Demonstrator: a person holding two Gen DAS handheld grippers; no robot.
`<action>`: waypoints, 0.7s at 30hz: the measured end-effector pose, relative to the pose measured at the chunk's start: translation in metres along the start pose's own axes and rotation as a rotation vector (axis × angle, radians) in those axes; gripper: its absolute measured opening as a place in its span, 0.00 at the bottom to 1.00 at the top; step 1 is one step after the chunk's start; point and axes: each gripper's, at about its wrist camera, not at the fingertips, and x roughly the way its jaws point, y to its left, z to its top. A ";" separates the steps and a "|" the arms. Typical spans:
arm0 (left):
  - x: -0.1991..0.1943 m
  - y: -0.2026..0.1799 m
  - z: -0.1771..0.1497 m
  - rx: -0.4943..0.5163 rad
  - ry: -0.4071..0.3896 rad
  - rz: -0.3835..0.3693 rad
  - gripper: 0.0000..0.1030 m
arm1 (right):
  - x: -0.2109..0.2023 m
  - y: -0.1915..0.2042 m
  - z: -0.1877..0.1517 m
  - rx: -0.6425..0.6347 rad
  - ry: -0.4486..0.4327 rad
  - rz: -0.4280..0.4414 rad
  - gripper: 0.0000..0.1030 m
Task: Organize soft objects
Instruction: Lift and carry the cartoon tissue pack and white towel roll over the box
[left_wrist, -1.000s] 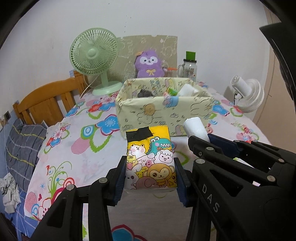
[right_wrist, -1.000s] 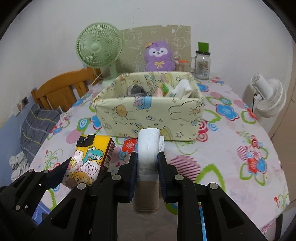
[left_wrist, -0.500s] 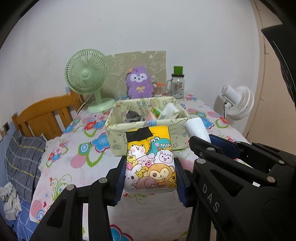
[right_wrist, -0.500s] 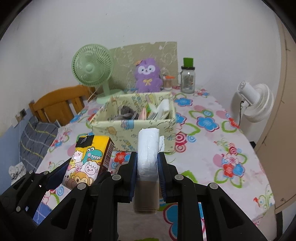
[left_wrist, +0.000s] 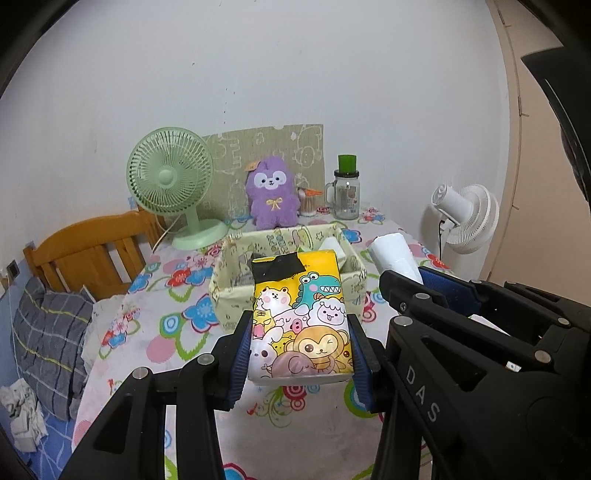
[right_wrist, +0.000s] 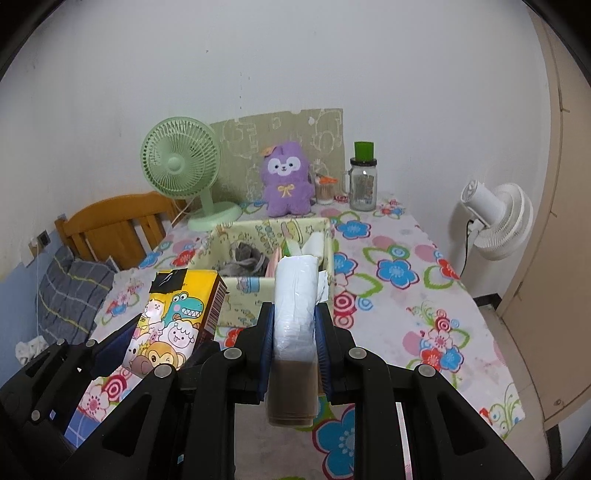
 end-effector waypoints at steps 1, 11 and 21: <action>0.000 0.000 0.003 0.002 -0.003 -0.001 0.47 | 0.000 0.000 0.002 0.000 -0.002 0.000 0.24; 0.015 0.004 0.026 0.012 -0.016 -0.027 0.47 | 0.011 -0.001 0.025 0.001 -0.013 -0.024 0.24; 0.043 0.014 0.043 0.006 -0.008 -0.023 0.47 | 0.045 0.003 0.048 -0.020 -0.003 -0.016 0.24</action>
